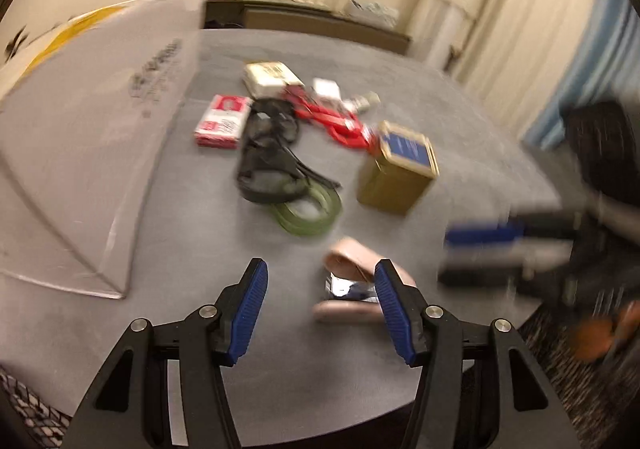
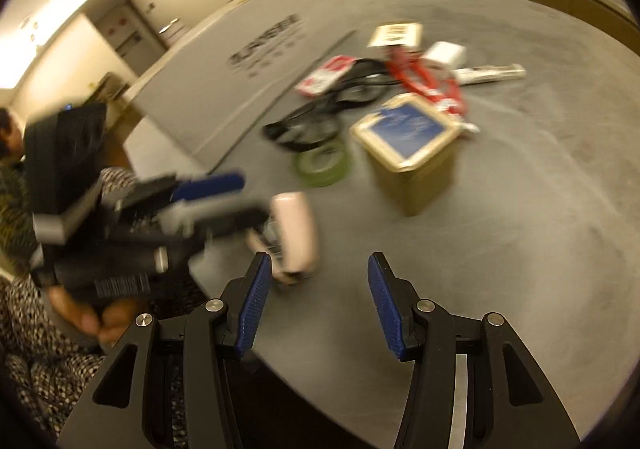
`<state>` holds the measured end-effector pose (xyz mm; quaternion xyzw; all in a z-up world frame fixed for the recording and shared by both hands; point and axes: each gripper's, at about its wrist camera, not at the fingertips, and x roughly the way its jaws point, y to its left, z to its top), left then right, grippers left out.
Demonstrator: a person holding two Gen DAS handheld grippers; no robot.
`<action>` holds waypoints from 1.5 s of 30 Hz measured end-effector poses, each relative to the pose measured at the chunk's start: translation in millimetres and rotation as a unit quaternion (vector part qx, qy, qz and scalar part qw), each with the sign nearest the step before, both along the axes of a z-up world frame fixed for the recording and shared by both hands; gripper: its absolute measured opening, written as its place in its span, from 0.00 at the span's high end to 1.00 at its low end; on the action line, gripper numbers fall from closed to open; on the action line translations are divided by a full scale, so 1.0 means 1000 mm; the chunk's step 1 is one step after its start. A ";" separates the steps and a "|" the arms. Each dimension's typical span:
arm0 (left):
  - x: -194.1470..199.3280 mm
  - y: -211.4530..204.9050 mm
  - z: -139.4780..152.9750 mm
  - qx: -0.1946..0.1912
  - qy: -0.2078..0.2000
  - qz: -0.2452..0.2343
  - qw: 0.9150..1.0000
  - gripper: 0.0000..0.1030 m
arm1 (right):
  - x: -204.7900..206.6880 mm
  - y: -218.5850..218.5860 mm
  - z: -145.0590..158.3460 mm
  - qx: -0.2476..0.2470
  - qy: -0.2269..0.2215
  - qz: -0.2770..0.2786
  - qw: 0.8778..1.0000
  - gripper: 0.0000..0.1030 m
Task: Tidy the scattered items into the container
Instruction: 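Grasp the pink stapler with the right tool while the left tool approaches the black sunglasses, then close the left tool on the black sunglasses and lift them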
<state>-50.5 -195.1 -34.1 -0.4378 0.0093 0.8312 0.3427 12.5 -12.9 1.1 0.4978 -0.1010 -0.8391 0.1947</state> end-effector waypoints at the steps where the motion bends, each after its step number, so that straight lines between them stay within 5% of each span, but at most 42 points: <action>1: -0.004 -0.007 0.004 0.010 0.002 0.015 1.000 0.44 | 0.001 -0.006 -0.001 -0.004 0.003 0.004 1.000 0.48; 5: -0.013 -0.027 0.014 0.043 -0.001 0.047 0.998 0.44 | -0.008 -0.026 -0.015 0.004 -0.001 0.001 1.000 0.48; 6: -0.014 -0.028 0.014 0.043 -0.002 0.050 0.998 0.44 | -0.010 -0.033 -0.020 0.013 -0.001 0.005 1.000 0.55; 10: -0.014 -0.030 0.016 0.042 -0.001 0.052 0.998 0.44 | -0.008 -0.049 -0.013 0.116 0.050 -0.014 0.992 0.63; 12: -0.016 -0.032 0.017 0.046 0.000 0.053 0.998 0.44 | 0.000 -0.065 -0.010 0.229 0.103 -0.020 0.968 0.63; 13: -0.018 -0.031 0.016 0.048 -0.002 0.052 0.997 0.44 | 0.008 -0.081 -0.013 0.331 0.152 -0.018 0.931 0.63; 15: -0.021 -0.032 0.015 0.048 -0.007 0.053 0.997 0.44 | 0.015 -0.098 -0.026 0.409 0.184 0.007 0.894 0.63; 16: -0.021 -0.031 0.014 0.048 -0.010 0.052 0.997 0.44 | 0.016 -0.099 -0.029 0.417 0.182 0.014 0.890 0.63; 18: -0.020 -0.031 0.014 0.043 -0.013 0.050 0.998 0.44 | 0.019 -0.098 -0.035 0.404 0.169 0.025 0.899 0.62; 22: -0.020 -0.032 0.013 0.033 -0.017 0.053 0.998 0.44 | 0.017 -0.076 -0.021 0.315 0.148 0.003 0.937 0.55; 26: -0.022 -0.033 0.009 0.028 -0.026 0.055 0.998 0.44 | 0.004 -0.032 -0.003 0.146 0.104 -0.048 0.983 0.55; 28: -0.023 -0.032 0.007 0.024 -0.026 0.056 0.998 0.44 | 0.001 -0.008 0.000 0.050 0.079 -0.073 0.993 0.55; 31: -0.024 -0.032 0.005 0.022 -0.029 0.057 0.998 0.44 | -0.005 0.010 -0.005 -0.047 0.050 -0.125 0.990 0.55; 36: -0.024 -0.028 0.002 0.017 -0.031 0.053 0.998 0.44 | -0.018 0.006 -0.024 -0.060 0.020 -0.124 0.990 0.58; 39: -0.024 -0.028 0.001 0.012 -0.032 0.052 0.998 0.44 | -0.015 -0.029 -0.013 0.024 0.054 -0.074 0.995 0.73; 45: -0.028 -0.032 -0.002 0.014 -0.040 0.065 0.997 0.44 | -0.003 -0.072 -0.017 0.113 0.085 -0.021 0.990 0.75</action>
